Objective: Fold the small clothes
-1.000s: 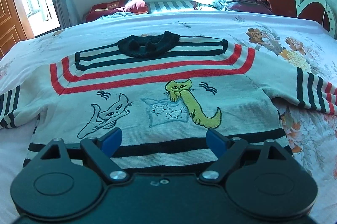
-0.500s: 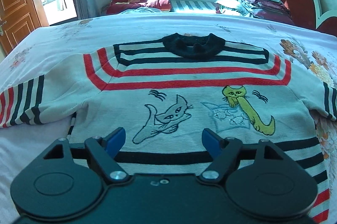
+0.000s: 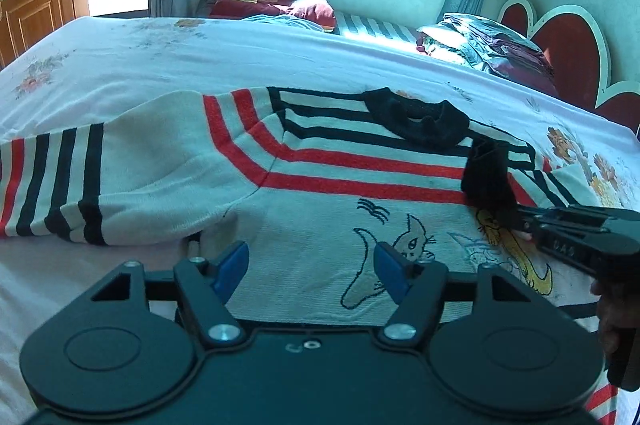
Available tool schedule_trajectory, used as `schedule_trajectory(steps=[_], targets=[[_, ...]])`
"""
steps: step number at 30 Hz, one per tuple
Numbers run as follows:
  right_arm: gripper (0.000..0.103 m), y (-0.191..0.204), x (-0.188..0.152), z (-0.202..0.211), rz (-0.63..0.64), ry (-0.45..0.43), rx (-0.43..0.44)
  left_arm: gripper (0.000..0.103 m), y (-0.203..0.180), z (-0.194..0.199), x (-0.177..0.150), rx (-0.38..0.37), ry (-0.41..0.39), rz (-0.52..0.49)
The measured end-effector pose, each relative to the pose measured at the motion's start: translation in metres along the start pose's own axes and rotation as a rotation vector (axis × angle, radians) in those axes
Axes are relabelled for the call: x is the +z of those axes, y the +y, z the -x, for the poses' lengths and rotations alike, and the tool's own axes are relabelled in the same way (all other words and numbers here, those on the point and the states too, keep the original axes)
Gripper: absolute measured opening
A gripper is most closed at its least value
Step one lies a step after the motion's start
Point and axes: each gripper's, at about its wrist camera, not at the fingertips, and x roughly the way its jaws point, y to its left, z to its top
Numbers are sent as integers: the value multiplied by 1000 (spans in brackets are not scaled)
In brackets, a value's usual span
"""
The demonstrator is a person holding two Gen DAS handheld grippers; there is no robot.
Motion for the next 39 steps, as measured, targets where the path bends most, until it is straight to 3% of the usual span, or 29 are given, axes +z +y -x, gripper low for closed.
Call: schedule_trajectory(steps=[3,5,6,9,10,16,19,21,23,24,25,26,28,31,35,39], targets=[[7,22,-9,-23,24,47,28,72,14,-6,-4,-18,22,27],[7,32,-15,-34,39,55,23,86,20,-9,-5,-29,26,39],[8,36,-14,-35,43,49,16,87,21,-11,-5,-42,22,42],[41,39,-13,-35,24,42,68,89,19,-17,-1,-97,18,41],[44,40,-11,-30,23,25,61,88,16,-19,1,-123,17,36],[44,17,-6,17,-99,-109,-27,81,-18,-47,17,-327,36,29],[44,-11,-4,43,-177,-152,-119,81,-31,-70,22,-346,78,53],[44,-35,-6,62,-256,-185,-179,77,-34,-87,24,-383,115,101],[44,-59,-10,78,-351,-211,-236,61,-37,-103,24,-372,162,120],[44,-71,-14,86,-396,-219,-264,57,-40,-109,25,-360,167,113],[44,-83,-18,94,-440,-224,-287,45,-43,-110,26,-346,156,92],[44,-95,-23,103,-482,-226,-304,22,-47,-113,27,-319,155,67],[44,-113,-33,112,-552,-216,-343,6,-53,-117,29,-302,153,21],[44,-133,-50,115,-641,-171,-363,6,-55,-104,37,-295,89,-47],[44,-137,-70,110,-669,-78,-301,6,-31,-86,48,-253,28,-55],[44,-120,-76,90,-607,-16,-243,6,-8,-90,46,-227,68,-55]])
